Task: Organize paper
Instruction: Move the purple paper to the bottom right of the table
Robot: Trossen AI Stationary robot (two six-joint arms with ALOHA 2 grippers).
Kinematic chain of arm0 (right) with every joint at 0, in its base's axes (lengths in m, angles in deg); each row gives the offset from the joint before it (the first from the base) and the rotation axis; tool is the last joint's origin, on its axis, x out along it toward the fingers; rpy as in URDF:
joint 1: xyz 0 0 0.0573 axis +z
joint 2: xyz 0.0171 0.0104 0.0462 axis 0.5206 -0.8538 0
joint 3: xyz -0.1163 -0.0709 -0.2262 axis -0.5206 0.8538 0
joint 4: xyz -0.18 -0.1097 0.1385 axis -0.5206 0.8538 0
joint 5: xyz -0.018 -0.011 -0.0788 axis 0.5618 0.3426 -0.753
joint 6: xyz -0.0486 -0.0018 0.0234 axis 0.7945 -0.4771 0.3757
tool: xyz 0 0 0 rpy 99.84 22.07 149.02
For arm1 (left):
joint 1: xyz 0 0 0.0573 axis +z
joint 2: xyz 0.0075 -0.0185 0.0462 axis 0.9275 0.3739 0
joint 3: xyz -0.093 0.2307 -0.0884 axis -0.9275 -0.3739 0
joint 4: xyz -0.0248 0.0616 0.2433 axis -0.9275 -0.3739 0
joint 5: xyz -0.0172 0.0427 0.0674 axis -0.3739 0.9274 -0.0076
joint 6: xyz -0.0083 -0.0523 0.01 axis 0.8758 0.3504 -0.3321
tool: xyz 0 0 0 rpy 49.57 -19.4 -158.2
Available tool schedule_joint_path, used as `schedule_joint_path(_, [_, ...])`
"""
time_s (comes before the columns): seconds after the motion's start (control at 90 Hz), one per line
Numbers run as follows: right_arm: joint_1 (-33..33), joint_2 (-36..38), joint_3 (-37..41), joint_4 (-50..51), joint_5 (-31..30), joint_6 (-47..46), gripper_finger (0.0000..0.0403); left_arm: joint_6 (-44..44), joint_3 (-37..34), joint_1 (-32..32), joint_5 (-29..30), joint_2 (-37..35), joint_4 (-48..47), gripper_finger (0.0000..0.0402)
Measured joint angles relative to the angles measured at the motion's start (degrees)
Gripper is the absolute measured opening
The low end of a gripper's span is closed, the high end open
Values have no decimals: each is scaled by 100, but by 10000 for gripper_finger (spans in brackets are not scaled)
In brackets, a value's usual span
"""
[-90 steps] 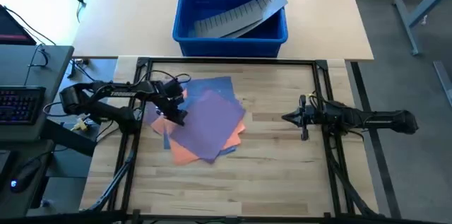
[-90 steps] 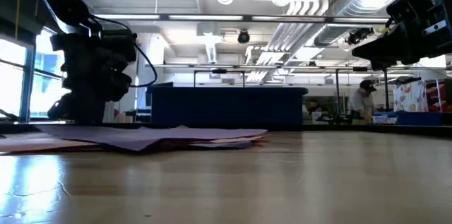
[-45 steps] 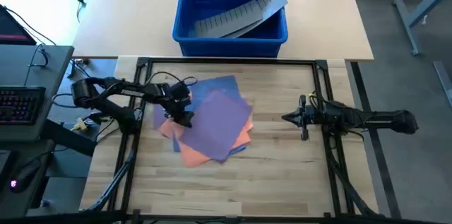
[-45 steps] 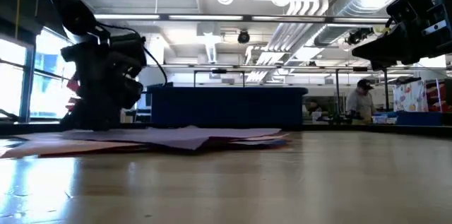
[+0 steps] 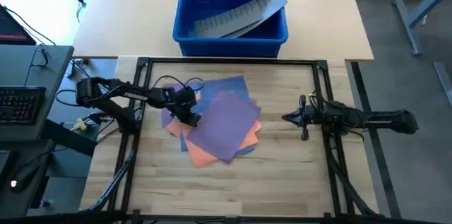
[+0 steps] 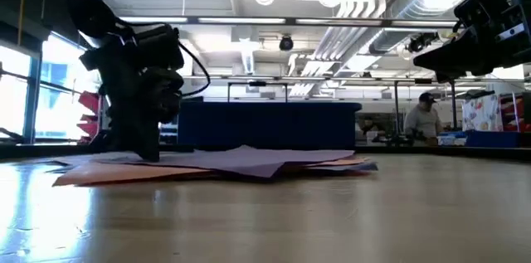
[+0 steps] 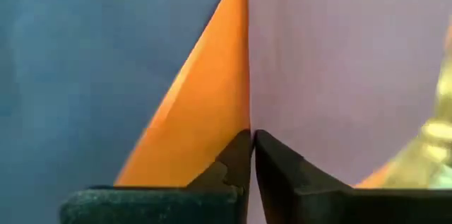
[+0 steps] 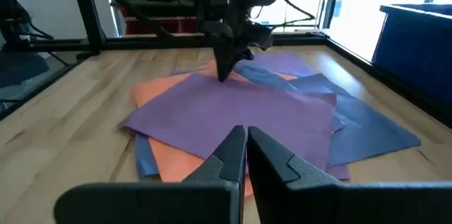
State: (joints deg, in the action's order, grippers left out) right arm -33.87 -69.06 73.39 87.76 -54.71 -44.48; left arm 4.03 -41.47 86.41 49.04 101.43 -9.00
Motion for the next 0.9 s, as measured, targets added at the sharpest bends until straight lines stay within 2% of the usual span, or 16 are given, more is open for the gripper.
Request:
schedule_joint_path(0.133, [0,0,-1,-1,0,0,0,-44,329,-7,-182,-738,263,0])
schedule_joint_path(0.3, [0,0,-1,1,0,0,0,106,428,-7,-391,-1271,632,0])
schedule_joint_path(0.5, [2,0,-1,1,-2,0,0,12,418,-91,-428,-1214,93,0])
schedule_joint_path(0.8, [0,0,-1,-1,0,0,0,-212,418,-252,449,-1164,-1326,0])
schedule_joint_path(0.9, [0,0,-1,1,-1,0,0,-260,418,-304,415,-1171,-1343,0])
